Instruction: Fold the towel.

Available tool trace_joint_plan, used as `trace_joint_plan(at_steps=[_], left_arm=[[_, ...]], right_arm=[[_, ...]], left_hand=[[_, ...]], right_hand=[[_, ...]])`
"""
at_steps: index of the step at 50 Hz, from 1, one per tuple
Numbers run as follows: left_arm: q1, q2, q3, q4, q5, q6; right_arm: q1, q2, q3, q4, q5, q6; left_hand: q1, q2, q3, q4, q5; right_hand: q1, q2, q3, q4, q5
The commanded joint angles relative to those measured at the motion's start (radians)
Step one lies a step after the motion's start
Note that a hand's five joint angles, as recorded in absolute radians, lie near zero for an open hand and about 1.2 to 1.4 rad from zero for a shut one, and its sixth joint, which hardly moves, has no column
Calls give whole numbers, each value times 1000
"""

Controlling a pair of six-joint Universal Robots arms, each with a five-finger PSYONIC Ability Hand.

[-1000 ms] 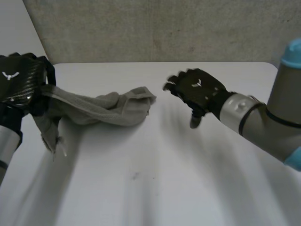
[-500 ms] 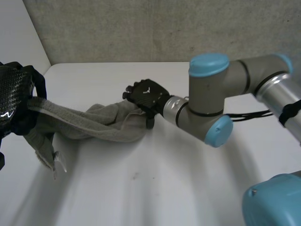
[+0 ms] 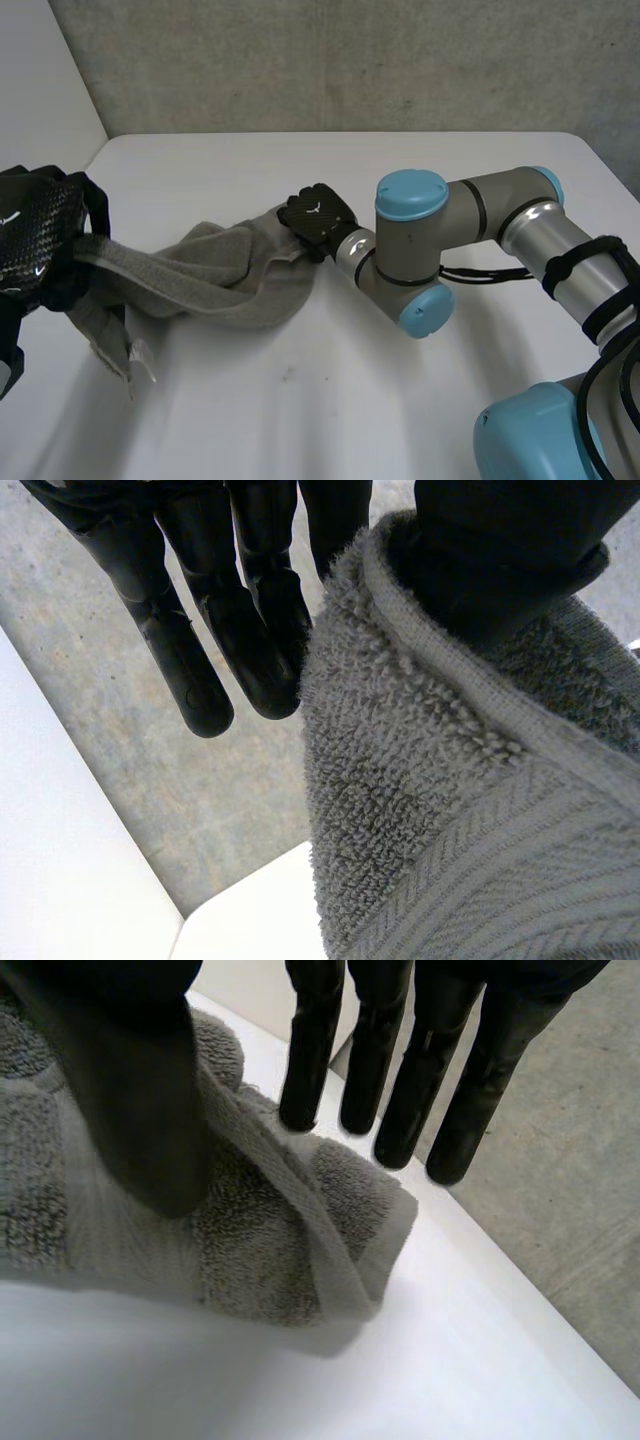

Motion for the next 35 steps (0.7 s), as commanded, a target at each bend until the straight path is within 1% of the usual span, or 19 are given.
trace_joint_plan(at_steps=[1, 8, 10, 12, 13, 15, 16, 17, 18, 19, 24, 26, 27, 28, 29, 31, 32, 34, 35], left_arm=[[1, -11, -7, 4, -2, 0], [1, -16, -7, 4, -2, -2], [1, -16, -7, 4, -2, -3], [1, -16, -7, 4, -2, -3], [1, -16, -8, 4, -2, -3], [1, -16, -11, 4, -3, -5], [1, -16, -18, 6, -2, -3], [1, -16, -18, 6, -2, -3], [2, -16, -22, 7, -2, -2], [2, -16, -22, 7, -2, -2], [50, -56, -44, 46, 0, 0], [68, -74, -48, 66, 3, 0], [68, -74, -48, 66, 3, 0], [88, -96, -51, 86, 5, 1], [110, -119, -56, 107, 6, 1], [128, -143, -56, 125, 6, 1], [142, -172, -56, 141, 8, 1], [156, -198, -53, 153, 9, 3], [168, -223, -47, 161, 14, 3]], right_arm=[[20, -13, 24, 22, -1, 2], [21, -15, 30, 34, -1, 17], [20, -13, 30, 33, -1, 31], [21, -12, 30, 25, -1, 58], [21, -12, 30, 25, -1, 58], [21, -6, 19, 14, 2, 78], [21, -6, 19, 14, 2, 78], [20, -1, 16, 2, 3, 90], [20, -1, 16, 2, 3, 91], [20, -1, 16, -13, 8, 107], [20, -30, 14, -30, 26, 172], [9, -104, 33, -23, 29, 212], [9, -104, 33, -23, 29, 212], [3, -150, 46, -14, 29, 224], [3, -150, 47, -13, 29, 224], [-35, -263, 115, 37, 28, 226], [-35, -263, 116, 37, 28, 226], [-106, -424, 219, 118, 5, 212], [-106, -425, 220, 118, 5, 212]], left_hand=[[188, 178, 178, 178, 188], [188, 178, 178, 178, 188], [188, 178, 178, 178, 188], [188, 178, 178, 178, 188], [188, 178, 178, 178, 188], [188, 178, 178, 178, 188], [188, 178, 178, 178, 188], [188, 178, 178, 178, 188], [188, 178, 178, 178, 188], [188, 178, 178, 178, 188], [188, 178, 178, 178, 188], [188, 178, 178, 178, 188], [188, 178, 178, 178, 188], [188, 178, 178, 178, 188], [188, 178, 178, 178, 188], [188, 178, 178, 178, 188], [188, 178, 178, 178, 188], [188, 178, 178, 178, 188], [188, 178, 178, 178, 188]], right_hand=[[-221, -216, -215, -219, -203], [-153, -149, -148, -151, -135], [-104, -99, -98, -101, -85], [28, 32, 34, 30, 46], [29, 33, 34, 31, 47], [277, 281, 282, 279, 295], [278, 283, 284, 280, 296], [461, 466, 467, 463, 479], [463, 468, 469, 465, 481], [762, 767, 768, 765, 781], [791, 795, 797, 793, 809], [791, 795, 797, 793, 809], [791, 795, 797, 793, 809], [791, 795, 797, 793, 809], [791, 795, 797, 793, 809], [791, 795, 797, 793, 809], [791, 795, 797, 793, 809], [791, 795, 797, 793, 809], [791, 795, 797, 793, 809]])
